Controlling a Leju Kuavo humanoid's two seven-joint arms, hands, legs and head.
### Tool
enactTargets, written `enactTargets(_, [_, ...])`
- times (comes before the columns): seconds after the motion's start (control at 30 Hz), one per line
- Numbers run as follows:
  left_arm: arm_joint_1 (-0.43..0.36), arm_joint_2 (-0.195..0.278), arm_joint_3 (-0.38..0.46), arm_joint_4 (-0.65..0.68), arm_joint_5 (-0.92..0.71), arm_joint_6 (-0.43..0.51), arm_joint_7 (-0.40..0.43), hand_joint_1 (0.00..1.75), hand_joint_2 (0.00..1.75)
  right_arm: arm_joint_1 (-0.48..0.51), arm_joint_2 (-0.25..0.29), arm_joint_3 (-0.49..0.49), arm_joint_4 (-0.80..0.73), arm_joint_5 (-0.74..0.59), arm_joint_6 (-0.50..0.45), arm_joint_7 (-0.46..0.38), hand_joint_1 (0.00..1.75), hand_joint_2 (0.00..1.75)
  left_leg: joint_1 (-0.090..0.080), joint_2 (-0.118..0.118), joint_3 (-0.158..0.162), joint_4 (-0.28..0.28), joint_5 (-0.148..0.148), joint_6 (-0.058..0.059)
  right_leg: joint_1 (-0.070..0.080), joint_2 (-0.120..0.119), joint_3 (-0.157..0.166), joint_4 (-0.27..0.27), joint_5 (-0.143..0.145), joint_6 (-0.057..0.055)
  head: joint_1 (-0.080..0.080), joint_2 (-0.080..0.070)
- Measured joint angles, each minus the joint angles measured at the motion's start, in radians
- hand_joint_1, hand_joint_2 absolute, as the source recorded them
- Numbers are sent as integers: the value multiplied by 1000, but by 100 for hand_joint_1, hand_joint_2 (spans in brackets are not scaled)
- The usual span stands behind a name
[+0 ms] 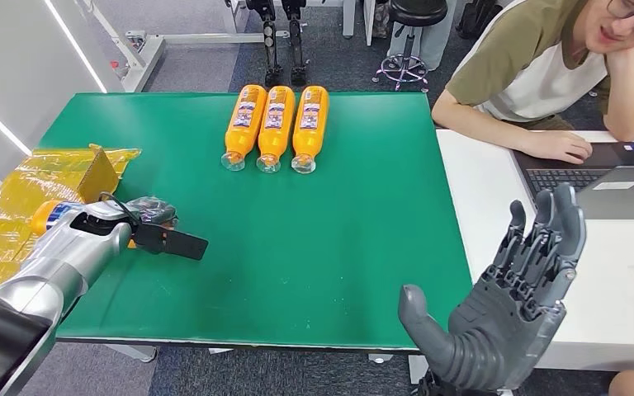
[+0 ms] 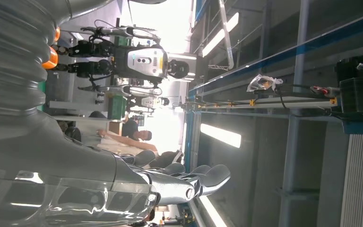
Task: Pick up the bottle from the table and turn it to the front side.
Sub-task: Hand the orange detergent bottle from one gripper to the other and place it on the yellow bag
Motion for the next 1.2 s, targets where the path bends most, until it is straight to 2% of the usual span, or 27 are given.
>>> enactTargets(1.2, [0, 0, 0, 2, 0, 0, 0, 175, 175, 0, 0, 0, 0, 0, 0, 0, 0, 175, 0, 0, 0, 0, 0, 0, 0, 0, 0, 0, 0, 0, 0, 0])
